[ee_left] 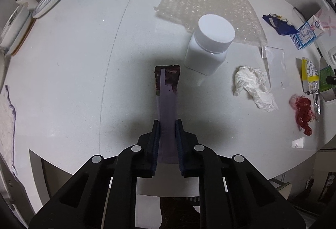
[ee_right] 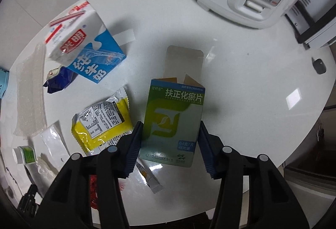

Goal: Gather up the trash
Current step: 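Carry the lighter and medicine box down over the green wastebasket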

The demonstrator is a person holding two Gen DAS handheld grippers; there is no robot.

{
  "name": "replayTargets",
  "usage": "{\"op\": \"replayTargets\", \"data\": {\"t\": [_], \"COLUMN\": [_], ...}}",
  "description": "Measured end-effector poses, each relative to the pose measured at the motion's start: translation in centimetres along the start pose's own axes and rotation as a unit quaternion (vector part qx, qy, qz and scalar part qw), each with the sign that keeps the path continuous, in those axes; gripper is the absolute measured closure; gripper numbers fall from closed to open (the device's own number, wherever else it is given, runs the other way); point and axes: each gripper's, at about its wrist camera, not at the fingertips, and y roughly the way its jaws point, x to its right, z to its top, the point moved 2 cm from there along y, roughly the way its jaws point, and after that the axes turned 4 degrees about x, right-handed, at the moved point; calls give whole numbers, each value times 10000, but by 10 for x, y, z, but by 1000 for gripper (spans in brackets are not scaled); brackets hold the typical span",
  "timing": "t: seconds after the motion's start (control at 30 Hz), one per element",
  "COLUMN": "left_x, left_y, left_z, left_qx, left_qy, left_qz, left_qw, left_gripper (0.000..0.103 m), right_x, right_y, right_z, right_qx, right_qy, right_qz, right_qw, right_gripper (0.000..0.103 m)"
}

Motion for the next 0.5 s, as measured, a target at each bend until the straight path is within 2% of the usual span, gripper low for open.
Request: {"op": "replayTargets", "data": {"t": [0.23,0.3,0.5], "left_x": [5,2,9], "left_y": [-27,-33,-45], "left_z": [-6,-10,-17], "left_qx": [289,350,619], "left_qy": [-48,-73,15], "left_qz": [-230,-355,-428], "left_qw": [9993,9987,9972], "left_gripper": [89,89,89], "right_x": [-3,-4,-13], "right_y": [-23,-35,-72], "right_z": [-32,-40,-68], "right_qx": [413,532,954], "right_qy": [-143,-225,-594], "right_qz": [66,194,462], "right_qw": [9990,9981,9926], "right_gripper": [54,54,54]}}
